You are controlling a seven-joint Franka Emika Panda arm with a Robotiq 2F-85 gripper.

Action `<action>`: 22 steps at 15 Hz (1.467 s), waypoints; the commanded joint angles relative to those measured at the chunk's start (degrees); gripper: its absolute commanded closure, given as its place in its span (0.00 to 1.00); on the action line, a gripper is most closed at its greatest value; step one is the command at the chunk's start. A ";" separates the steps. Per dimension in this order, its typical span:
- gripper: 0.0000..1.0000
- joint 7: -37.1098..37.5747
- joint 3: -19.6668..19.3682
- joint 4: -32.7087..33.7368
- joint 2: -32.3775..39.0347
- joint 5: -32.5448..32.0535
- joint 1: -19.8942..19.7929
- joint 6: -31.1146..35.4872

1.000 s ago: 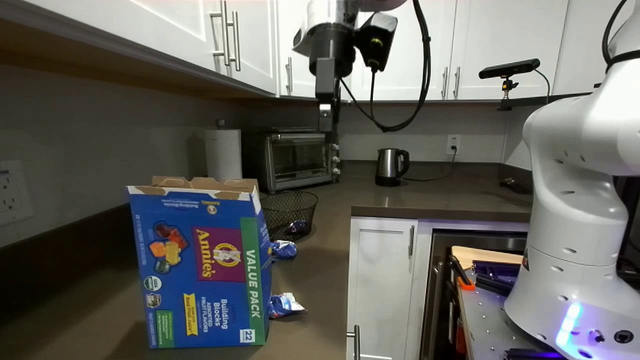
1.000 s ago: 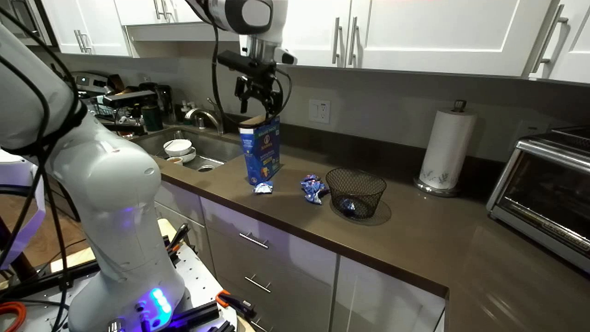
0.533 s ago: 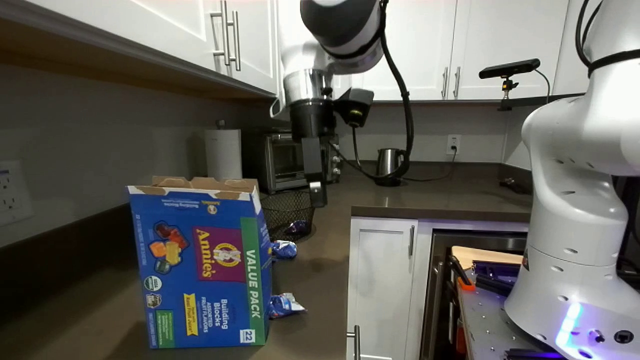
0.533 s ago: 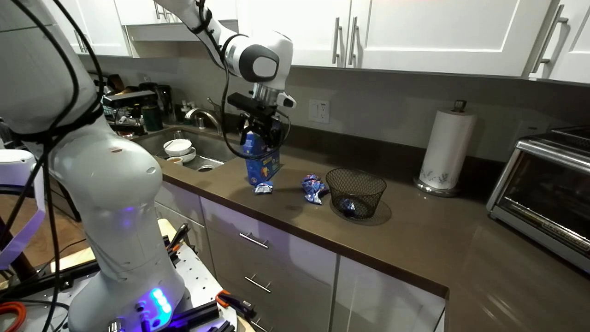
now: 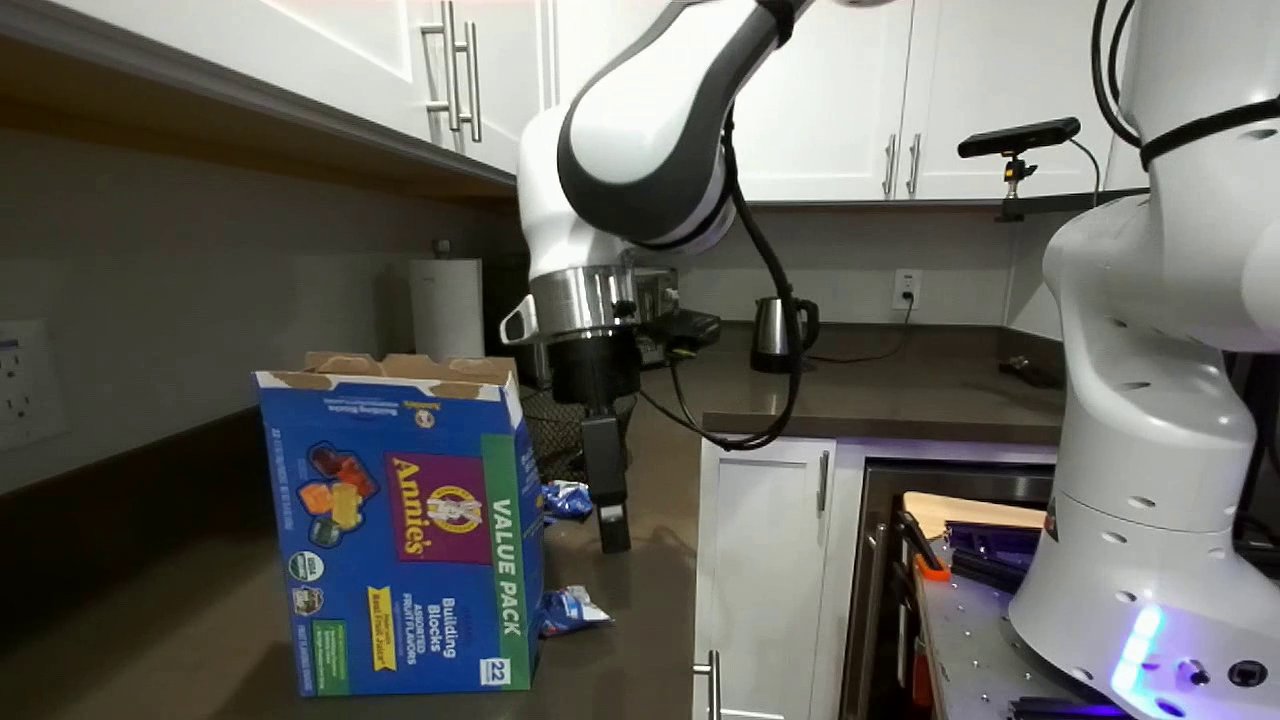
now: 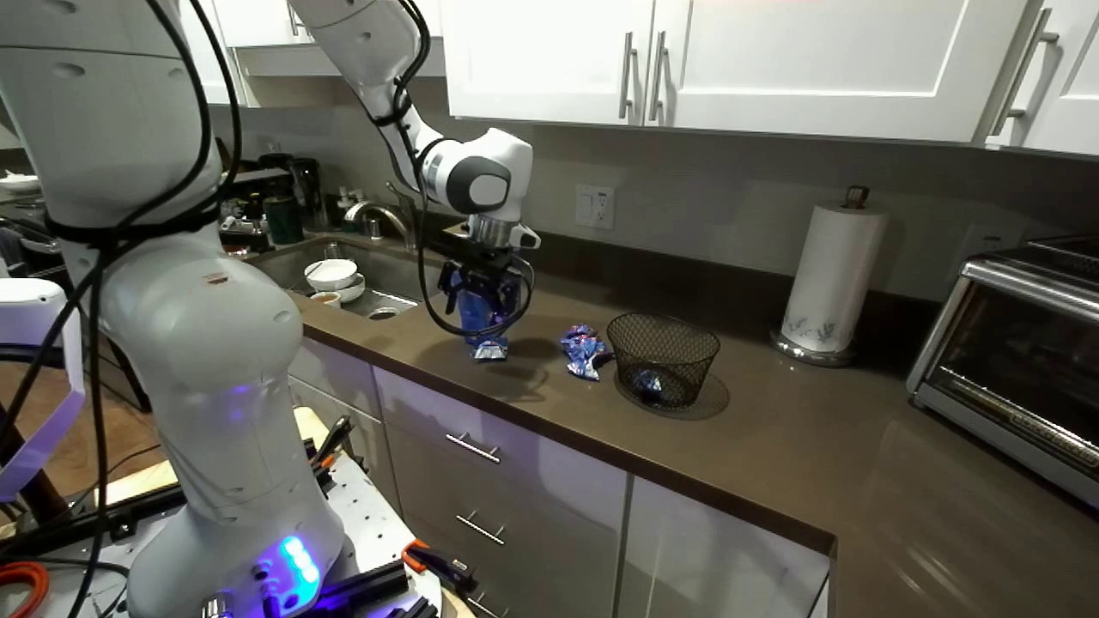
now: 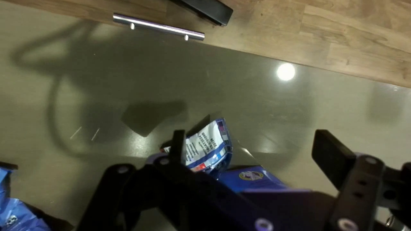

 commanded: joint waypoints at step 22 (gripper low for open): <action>0.92 1.94 2.19 2.91 11.95 -19.26 -2.99 16.11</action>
